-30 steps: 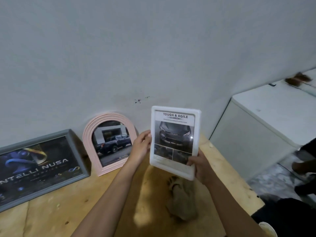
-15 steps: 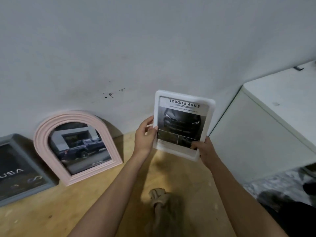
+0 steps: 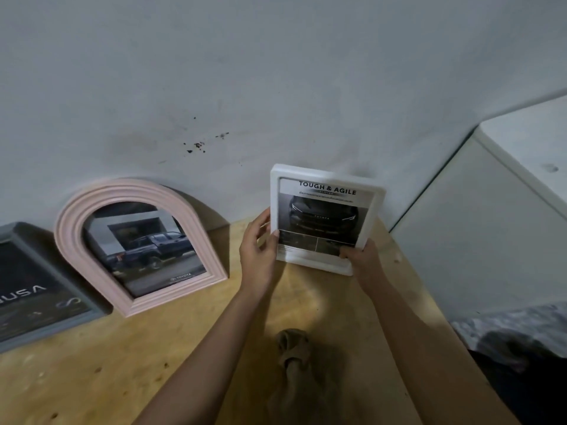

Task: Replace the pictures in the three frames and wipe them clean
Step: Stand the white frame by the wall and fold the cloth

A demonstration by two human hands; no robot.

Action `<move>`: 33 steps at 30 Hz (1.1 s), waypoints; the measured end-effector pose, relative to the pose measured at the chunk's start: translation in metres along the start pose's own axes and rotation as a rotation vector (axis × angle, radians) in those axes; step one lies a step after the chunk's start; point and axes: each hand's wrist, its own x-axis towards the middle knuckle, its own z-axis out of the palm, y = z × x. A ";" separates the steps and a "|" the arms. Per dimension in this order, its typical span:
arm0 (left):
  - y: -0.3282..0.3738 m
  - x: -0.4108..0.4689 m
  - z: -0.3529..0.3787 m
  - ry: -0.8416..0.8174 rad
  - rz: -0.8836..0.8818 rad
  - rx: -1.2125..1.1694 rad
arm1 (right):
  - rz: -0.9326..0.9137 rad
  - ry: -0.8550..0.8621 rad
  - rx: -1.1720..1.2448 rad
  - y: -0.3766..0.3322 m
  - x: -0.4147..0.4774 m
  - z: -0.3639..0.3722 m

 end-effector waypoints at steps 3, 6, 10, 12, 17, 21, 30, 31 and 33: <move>-0.002 -0.003 -0.003 -0.003 -0.015 0.002 | -0.027 0.035 -0.034 0.009 -0.004 0.000; -0.005 -0.002 -0.006 0.000 -0.015 0.000 | -0.053 0.070 -0.147 0.020 -0.011 -0.003; -0.011 -0.003 -0.005 0.009 -0.038 0.018 | -0.061 0.124 -0.217 0.029 -0.024 -0.001; -0.013 -0.004 -0.003 0.012 -0.053 0.030 | -0.036 0.140 -0.222 0.029 -0.028 0.003; -0.013 -0.007 -0.003 -0.018 -0.066 0.033 | -0.001 0.176 -0.261 0.029 -0.034 0.004; -0.006 -0.012 -0.013 -0.087 -0.082 0.030 | 0.011 0.242 -0.247 0.025 -0.049 0.005; -0.016 -0.121 -0.158 0.119 -0.047 0.294 | -0.096 0.125 -0.616 0.052 -0.165 0.034; -0.027 -0.140 -0.183 0.213 -0.055 0.351 | -0.114 0.097 -0.726 0.059 -0.181 0.040; -0.051 -0.177 -0.233 0.383 -0.169 0.480 | -0.164 0.084 -0.925 0.074 -0.207 0.059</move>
